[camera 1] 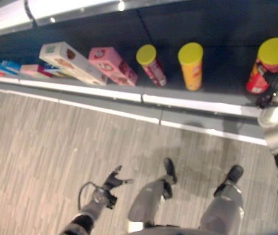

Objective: Put the goods on the table back onto the shelves and tidy them up.

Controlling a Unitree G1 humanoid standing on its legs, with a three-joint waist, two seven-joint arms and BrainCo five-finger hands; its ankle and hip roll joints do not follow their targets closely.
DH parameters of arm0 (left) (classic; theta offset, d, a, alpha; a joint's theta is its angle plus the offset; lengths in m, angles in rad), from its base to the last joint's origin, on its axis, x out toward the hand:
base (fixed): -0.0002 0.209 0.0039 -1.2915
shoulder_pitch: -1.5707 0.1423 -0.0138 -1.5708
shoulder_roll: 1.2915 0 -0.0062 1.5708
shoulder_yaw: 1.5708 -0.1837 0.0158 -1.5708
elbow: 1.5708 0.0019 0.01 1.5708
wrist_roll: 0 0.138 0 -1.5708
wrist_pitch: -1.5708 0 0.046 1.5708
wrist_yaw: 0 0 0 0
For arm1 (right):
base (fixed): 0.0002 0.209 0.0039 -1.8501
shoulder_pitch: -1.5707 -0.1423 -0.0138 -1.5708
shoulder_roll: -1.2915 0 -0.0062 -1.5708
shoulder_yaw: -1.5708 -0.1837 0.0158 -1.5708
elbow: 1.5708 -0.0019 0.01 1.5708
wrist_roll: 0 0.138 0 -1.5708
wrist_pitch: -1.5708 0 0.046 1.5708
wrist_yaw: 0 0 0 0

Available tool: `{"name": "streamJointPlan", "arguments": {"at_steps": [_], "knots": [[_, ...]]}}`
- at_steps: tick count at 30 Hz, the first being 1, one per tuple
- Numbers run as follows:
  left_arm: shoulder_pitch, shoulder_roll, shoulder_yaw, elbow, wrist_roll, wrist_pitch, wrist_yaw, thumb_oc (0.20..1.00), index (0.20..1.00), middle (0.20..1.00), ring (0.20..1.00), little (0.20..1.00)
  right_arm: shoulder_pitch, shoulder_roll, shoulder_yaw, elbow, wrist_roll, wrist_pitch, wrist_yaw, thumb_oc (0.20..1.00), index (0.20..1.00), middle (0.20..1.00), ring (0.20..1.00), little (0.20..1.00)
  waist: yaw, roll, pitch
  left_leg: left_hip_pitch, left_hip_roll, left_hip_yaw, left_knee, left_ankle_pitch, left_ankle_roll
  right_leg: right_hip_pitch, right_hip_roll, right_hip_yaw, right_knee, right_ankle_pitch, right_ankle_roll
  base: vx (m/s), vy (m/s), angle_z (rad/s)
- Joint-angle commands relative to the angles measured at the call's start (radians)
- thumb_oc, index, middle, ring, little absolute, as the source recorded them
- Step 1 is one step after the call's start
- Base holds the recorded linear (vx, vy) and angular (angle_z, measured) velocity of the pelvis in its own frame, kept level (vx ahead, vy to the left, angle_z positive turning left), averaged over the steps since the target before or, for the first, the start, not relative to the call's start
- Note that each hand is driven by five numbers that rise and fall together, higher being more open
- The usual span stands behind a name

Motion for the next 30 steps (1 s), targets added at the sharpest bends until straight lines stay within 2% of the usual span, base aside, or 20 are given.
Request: {"name": "streamJointPlan", "arguments": {"at_steps": [1,18,30], "knots": [[-0.023,-0.003,-0.040,0.050,-0.017,-0.004,0.026,1.000,1.000,1.000,1.000,1.000,-0.004,0.001,-0.021,-0.074,0.023,-0.021,-0.007,0.200,0.200,0.200,0.200,0.200,0.012,-0.008,-0.057,0.019,0.075,-0.012,0.055,-0.122,-0.073,-0.038,-0.076,0.070,0.158,-0.093,0.066,0.00,0.000,0.00],[-0.037,-0.009,-0.027,0.066,-0.020,0.007,0.050,1.000,1.000,1.000,1.000,1.000,0.042,0.070,0.005,-0.135,0.056,-0.040,0.012,0.200,0.200,0.200,0.200,0.200,0.011,-0.033,-0.052,0.025,0.069,-0.013,0.041,-0.117,-0.073,-0.035,-0.074,0.063,0.140,-0.074,0.069,0.00,0.000,0.00],[-0.041,-0.016,-0.019,0.077,-0.019,0.009,0.058,1.000,1.000,1.000,1.000,1.000,0.060,0.063,0.010,-0.118,0.045,-0.030,0.008,0.200,0.200,0.200,0.200,0.200,0.007,-0.054,-0.057,0.033,0.072,-0.009,0.031,-0.114,-0.078,-0.030,-0.071,0.067,0.125,-0.069,0.067,0.00,0.000,0.00]]}}
